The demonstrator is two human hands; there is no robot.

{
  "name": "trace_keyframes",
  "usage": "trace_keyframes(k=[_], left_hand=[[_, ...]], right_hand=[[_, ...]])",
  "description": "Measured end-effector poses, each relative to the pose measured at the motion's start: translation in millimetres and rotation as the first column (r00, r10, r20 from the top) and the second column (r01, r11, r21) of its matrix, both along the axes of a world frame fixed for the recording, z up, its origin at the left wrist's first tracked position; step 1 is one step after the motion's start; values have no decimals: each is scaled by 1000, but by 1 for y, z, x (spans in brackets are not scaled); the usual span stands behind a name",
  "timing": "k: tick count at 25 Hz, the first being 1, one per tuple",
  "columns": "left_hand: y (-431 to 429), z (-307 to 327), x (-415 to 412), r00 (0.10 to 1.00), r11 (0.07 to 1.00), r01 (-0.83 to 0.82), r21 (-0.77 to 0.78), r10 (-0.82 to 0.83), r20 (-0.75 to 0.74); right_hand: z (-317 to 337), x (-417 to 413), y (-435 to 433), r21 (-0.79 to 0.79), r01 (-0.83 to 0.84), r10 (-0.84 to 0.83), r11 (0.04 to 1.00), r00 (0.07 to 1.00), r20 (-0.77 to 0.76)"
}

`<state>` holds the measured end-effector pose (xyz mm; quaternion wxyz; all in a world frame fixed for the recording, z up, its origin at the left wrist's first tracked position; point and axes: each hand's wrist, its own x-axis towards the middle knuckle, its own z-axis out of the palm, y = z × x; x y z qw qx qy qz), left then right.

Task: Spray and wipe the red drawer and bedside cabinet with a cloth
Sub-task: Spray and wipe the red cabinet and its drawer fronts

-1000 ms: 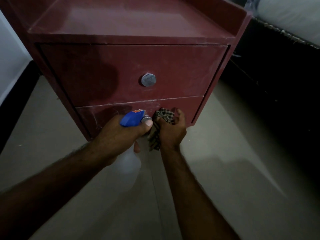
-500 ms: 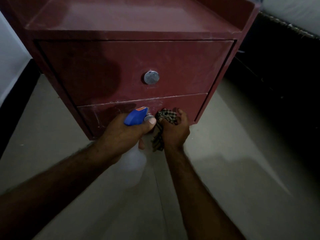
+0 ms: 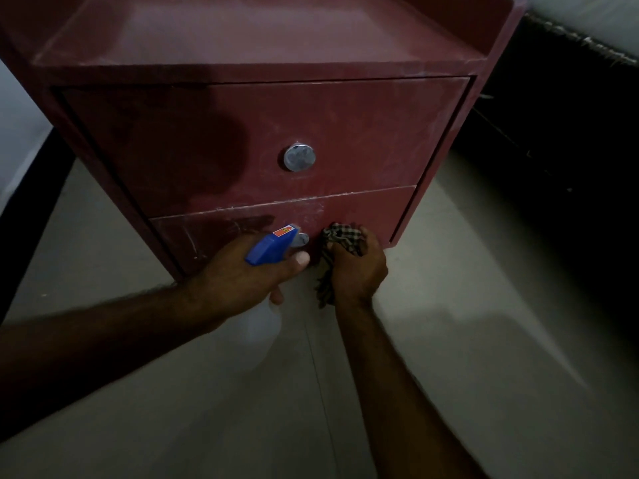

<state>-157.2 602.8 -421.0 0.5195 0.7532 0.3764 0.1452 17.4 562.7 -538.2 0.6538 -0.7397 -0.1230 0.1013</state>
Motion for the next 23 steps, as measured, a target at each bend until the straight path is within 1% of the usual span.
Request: trace_keyframes(k=[2,3,6,8,11,13,15,17,19,23], left_hand=[[3,-2,-3,999,1000,-13,12,14,-35],[5,-2,-5,999,1000,-12,21,13,-35],[9,0,-13,998,998,35,60,-32,-52],[11,1,-20,997,996,52,72,-48,-63],[12,-2,-27,997,996,49,76,-45,-58],[12,-5,-31,997,996,44,81,-38,-69],[13,-9,-34,996,996,45,71,-38,-86],[13,-15,-35,993,998,39,47,-34,-114],[12,-23,-35,987,999,28,33,-23,-159],[10,-34,-37,975,999,46,14,-42,-217]], right_hand=[[-1,7,-1,4,78,-78,997,996,-35],[-2,7,0,7,92,-91,996,995,-37],[-8,-5,3,-16,38,-38,999,999,-5],[-11,-4,1,-29,23,-24,999,1000,-17],[-8,16,-5,-40,131,-133,991,989,-68],[-6,24,-6,-33,171,-173,985,982,-76],[-8,16,-2,-19,150,-151,989,986,-70],[-12,6,0,-14,75,-76,997,996,-54],[-16,8,-2,-27,35,-37,999,996,-76],[-19,26,-6,-58,96,-102,994,989,-111]])
